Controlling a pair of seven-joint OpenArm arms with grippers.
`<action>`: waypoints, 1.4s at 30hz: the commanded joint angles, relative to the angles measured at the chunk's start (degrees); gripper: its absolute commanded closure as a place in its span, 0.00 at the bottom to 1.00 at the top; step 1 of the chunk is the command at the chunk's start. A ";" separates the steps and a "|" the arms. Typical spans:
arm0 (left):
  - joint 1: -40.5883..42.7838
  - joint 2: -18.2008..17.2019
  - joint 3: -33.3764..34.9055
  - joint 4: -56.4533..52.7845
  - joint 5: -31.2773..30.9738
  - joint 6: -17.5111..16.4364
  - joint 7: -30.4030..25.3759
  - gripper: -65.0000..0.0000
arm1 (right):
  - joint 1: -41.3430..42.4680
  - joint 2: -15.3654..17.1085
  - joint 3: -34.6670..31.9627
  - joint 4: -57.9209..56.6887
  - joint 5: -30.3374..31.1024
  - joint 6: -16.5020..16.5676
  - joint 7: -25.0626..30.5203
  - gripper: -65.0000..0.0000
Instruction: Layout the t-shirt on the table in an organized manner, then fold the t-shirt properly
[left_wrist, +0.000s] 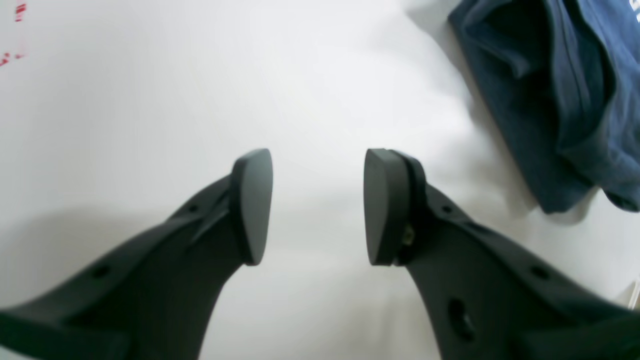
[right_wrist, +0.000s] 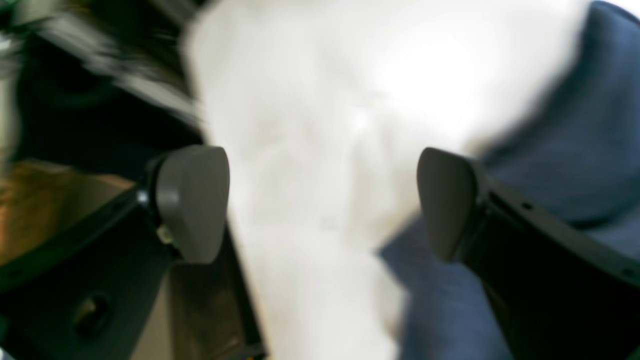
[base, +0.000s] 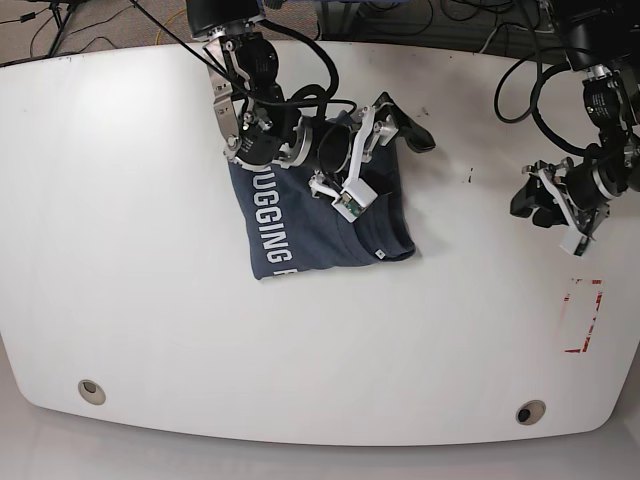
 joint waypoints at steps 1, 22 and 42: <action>-2.09 -1.10 3.42 1.99 -1.00 -0.25 -1.13 0.57 | 1.50 0.11 0.67 1.28 1.63 0.61 1.19 0.13; -3.41 3.74 30.06 12.98 17.19 -0.25 -7.28 0.92 | 17.77 14.17 11.22 -11.29 1.28 0.61 7.96 0.75; -0.86 12.71 43.95 10.96 33.63 -0.25 -7.37 0.90 | 24.63 14.09 11.57 -32.56 -19.91 6.15 24.49 0.87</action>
